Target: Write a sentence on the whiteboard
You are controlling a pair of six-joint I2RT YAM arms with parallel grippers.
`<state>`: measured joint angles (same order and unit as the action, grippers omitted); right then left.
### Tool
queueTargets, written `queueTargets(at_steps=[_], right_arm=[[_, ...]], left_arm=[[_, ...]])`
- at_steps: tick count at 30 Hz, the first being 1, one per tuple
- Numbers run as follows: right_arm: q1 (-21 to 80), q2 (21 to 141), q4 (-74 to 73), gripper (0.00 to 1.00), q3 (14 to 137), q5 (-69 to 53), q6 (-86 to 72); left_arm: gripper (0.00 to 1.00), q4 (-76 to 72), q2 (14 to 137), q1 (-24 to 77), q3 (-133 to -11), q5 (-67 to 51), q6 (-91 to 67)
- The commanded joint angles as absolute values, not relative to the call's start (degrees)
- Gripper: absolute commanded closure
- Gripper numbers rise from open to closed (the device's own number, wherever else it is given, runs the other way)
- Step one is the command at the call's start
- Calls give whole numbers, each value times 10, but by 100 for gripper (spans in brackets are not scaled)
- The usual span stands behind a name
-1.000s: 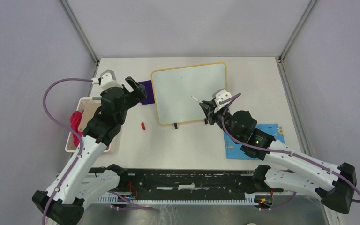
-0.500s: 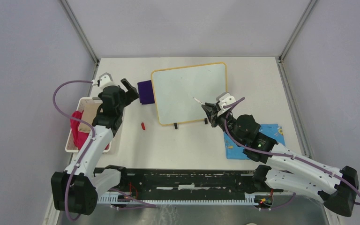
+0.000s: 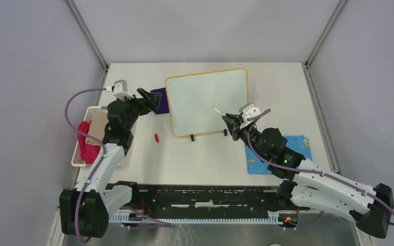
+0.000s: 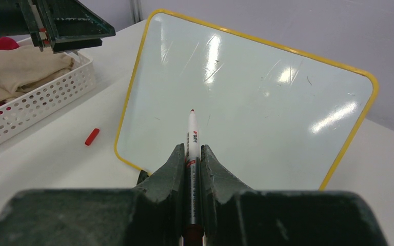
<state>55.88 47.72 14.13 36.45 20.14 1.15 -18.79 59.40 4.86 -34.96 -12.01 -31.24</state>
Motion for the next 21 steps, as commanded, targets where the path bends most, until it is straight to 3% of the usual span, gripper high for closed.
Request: queueTargets(at_steps=[1, 5, 21], right_arm=[[562, 479, 160, 100, 385, 207, 5], [562, 485, 158, 100, 390, 205, 4], [561, 477, 154, 100, 388, 204, 1]], left_arm=[[0, -281, 605, 60, -321, -178, -291], [0, -260, 621, 65, -324, -163, -263], [6, -463, 745, 3, -287, -423, -367]])
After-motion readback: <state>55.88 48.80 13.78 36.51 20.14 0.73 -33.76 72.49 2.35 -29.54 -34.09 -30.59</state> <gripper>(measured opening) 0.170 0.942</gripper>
